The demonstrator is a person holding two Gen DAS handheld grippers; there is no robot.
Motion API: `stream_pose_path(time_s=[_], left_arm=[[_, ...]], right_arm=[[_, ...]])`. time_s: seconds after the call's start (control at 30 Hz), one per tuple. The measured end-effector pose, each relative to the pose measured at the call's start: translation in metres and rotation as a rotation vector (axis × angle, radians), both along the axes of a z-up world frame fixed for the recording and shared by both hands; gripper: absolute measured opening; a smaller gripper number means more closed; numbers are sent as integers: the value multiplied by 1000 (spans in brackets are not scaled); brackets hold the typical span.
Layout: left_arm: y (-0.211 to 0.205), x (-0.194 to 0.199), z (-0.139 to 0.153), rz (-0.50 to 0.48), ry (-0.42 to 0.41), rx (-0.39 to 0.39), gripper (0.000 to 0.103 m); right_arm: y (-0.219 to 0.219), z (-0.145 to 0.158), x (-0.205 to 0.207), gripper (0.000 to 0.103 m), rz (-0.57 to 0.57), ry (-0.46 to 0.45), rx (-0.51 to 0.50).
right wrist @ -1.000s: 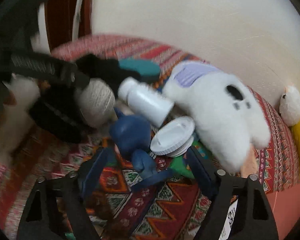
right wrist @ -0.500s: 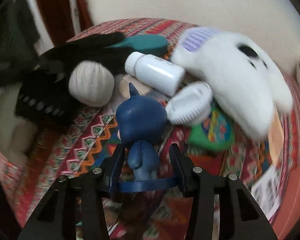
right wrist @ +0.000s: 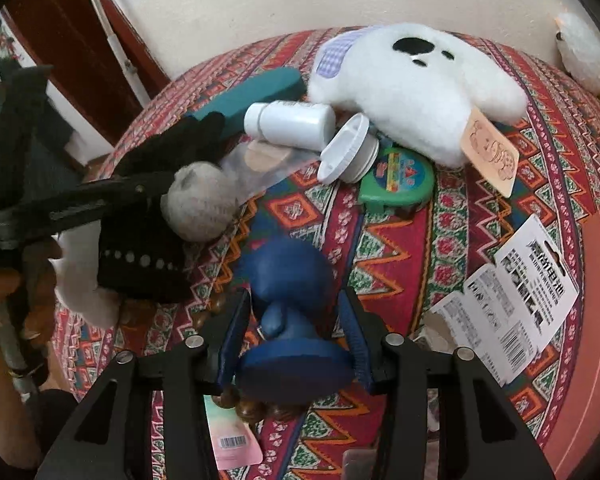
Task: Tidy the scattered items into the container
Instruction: 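Grasp the blue figurine with the right tool while the left tool grasps the black glove, then carry the figurine and glove to the pink box and open both tools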
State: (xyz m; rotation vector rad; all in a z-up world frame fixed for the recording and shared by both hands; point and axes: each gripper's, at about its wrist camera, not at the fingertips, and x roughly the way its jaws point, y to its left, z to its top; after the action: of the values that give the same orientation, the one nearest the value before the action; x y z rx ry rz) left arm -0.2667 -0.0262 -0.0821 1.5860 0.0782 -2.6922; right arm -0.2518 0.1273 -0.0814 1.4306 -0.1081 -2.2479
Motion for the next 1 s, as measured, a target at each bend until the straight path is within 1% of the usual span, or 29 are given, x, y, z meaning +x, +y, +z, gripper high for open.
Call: stream_pose_path(time_s=[0.03,0.07,0.1,0.13,0.17,0.2,0.23,0.27,0.33,0.37,0.43,0.47,0.5,0.53,0.6,0.67,0.73,0.77,0.8,0.83,0.87,0.9,0.93,0.97,1.0], left_arm=[[-4,-2,-2,13,2,0,70],[-11,-3,-3,28,-3,22,68],[-18,-4,-4,44,-7,45,62],[-25,-6,-6,59,-12,68,40],[-32,-7,-7,75,-17,90,13],[-37,-6,-8,85,-26,97,7],[-40,-5,-8,85,-27,97,7],[-40,-1,-6,76,-21,102,7],[-37,7,-2,58,-11,112,6],[-35,11,-1,49,-9,119,6],[-30,17,-2,22,-14,135,6],[-25,19,-3,3,-22,137,7],[-18,21,-5,-21,-34,125,8],[-10,22,-8,-43,-41,83,12],[-1,20,-13,-64,-46,2,13],[0,14,-17,-66,-57,-21,13],[1,8,-23,-75,-70,-43,14],[2,5,-26,-80,-78,-55,14],[2,3,-28,-83,-84,-67,14],[4,2,-29,-84,-89,-77,14],[3,2,-27,-80,-86,-76,13],[2,4,-24,-74,-78,-60,10],[-2,7,-19,-66,-65,-9,5],[-7,12,-14,-58,-51,50,4],[-11,17,-9,-51,-38,89,4]], right_arm=[[-2,0,-2,48,-1,1,-6],[-2,0,-4,47,-1,2,-11],[-2,-1,-7,46,-2,3,-15],[-1,-1,-9,45,-3,3,-20],[-1,-1,-12,42,-4,4,-24],[-1,-1,-14,35,-5,4,-28],[-1,-2,-17,33,-6,5,-33],[-1,-2,-19,28,-7,6,-37],[-1,-3,-24,27,-9,7,-46],[0,-4,-25,30,-13,4,-51],[-2,-11,-28,50,-19,-16,-41],[-3,-14,-28,68,-17,-22,-19],[-5,-17,-28,72,-13,-27,9],[-7,-21,-27,72,-9,-32,37],[-11,-28,-25,72,12,-45,101],[-18,-35,-24,72,37,-40,157],[-27,-42,-24,72,70,-21,173],[-30,-42,-26,68,74,-24,157],[-31,-40,-28,49,72,-31,134],[-33,-39,-30,45,70,-38,110],[-31,-36,-32,45,49,-49,73],[-27,-33,-33,45,19,-62,29],[-23,-30,-34,45,2,-66,-6],[-20,-27,-33,45,-9,-65,-36],[-17,-24,-33,45,-21,-65,-67]])
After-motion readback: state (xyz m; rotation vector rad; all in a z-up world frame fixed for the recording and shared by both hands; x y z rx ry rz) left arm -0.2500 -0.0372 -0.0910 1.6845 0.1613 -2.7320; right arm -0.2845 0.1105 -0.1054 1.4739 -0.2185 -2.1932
